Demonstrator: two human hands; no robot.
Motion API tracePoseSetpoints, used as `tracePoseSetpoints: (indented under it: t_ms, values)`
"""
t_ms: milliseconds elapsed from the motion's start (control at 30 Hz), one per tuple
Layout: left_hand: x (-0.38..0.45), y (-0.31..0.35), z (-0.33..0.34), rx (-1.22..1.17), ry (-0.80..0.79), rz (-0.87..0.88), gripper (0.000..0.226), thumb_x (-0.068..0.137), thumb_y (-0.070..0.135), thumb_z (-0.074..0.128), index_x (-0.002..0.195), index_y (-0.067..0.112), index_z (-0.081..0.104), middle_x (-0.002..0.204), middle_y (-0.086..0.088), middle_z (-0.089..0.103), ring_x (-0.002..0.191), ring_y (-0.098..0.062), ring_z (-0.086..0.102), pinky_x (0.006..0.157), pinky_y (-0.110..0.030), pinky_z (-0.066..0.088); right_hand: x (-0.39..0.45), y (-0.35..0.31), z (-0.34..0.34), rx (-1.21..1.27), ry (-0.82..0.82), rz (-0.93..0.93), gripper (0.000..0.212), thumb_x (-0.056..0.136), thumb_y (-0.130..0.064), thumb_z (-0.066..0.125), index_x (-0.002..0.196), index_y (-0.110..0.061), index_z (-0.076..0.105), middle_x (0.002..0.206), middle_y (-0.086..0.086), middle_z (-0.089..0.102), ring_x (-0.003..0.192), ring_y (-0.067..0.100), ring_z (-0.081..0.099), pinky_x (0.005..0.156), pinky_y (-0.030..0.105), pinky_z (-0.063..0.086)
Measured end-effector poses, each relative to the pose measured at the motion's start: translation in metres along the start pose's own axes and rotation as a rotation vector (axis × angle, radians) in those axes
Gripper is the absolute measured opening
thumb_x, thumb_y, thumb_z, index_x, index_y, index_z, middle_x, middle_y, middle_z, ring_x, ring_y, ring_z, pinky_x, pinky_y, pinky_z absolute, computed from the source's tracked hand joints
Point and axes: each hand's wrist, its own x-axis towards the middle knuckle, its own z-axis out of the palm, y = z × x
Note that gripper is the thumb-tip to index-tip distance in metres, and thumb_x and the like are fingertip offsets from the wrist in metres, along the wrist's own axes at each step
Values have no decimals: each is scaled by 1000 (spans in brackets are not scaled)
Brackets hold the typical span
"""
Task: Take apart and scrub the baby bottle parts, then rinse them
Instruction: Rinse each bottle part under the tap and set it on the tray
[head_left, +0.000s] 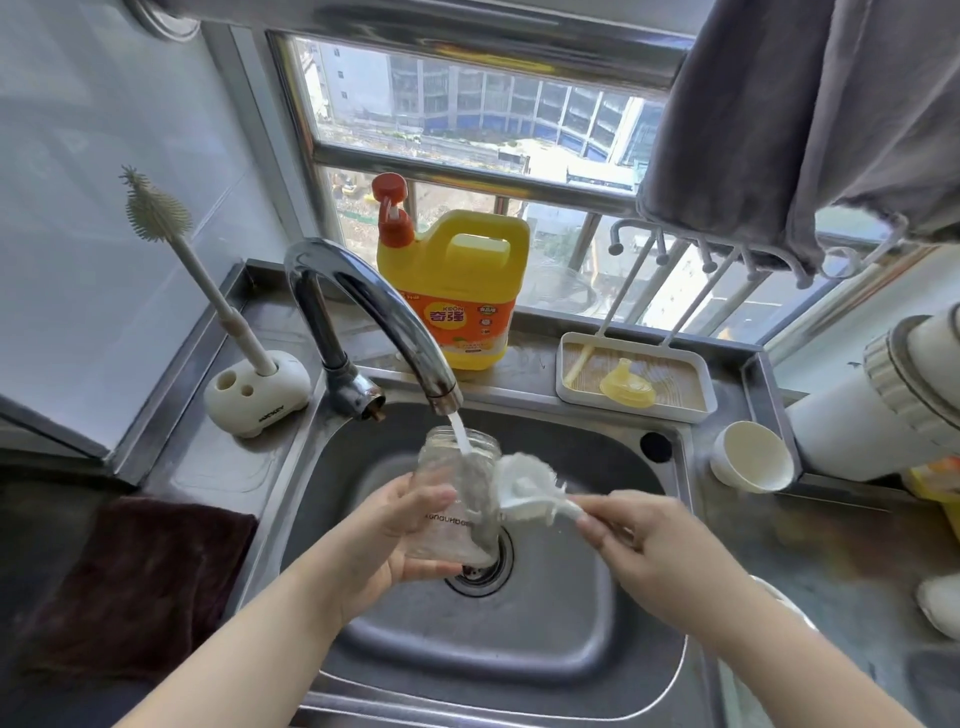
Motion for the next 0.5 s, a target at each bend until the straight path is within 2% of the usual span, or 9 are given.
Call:
tracePoseSetpoints:
  t_ms: [67,133,233,300,400,433,500]
  values:
    - [1,1,0,-11,-16,-1,71,56,38,79,121,17,60,122,-16,63,107,-38,63,79,-45,58,11,-1,1,40,63,3,26,91,-38,52,112,-53,56,73,-4,60,70,10,54,65,32,48]
    - [1,6,-2,-30,-35,20,71,60,37,76,125,15,58,121,-18,64,106,-40,63,85,-50,55,13,-13,6,72,53,-60,28,90,-41,50,114,-54,53,71,-4,59,67,10,53,61,26,44]
    - [-2,10,-6,22,-22,46,74,54,37,76,123,16,59,115,-14,67,100,-35,67,75,-44,59,2,-14,7,39,-63,-57,28,86,-57,42,112,-57,52,69,-5,59,67,9,53,62,27,45]
    - [-3,9,-7,20,4,31,80,51,38,78,125,15,55,117,-15,66,99,-35,67,72,-43,59,4,-5,3,36,-29,20,23,88,-48,50,107,-48,64,71,-6,62,69,8,55,65,27,45]
    - [-2,9,-3,-37,1,9,84,54,38,79,128,11,51,119,-22,64,101,-43,65,74,-44,57,12,-11,6,99,46,1,28,87,-41,51,109,-39,67,70,-1,63,67,12,54,62,25,43]
    - [-2,10,-4,-46,-7,17,84,55,38,79,129,11,51,120,-23,63,102,-43,64,74,-44,57,12,-15,9,117,27,-29,28,86,-40,51,109,-40,67,69,-1,62,66,12,54,61,25,42]
    - [-3,12,-7,-58,-25,30,83,55,36,77,129,11,51,119,-24,63,102,-42,64,75,-45,57,5,-17,11,117,-21,-46,28,86,-42,50,110,-54,56,70,-1,62,65,12,54,61,26,43]
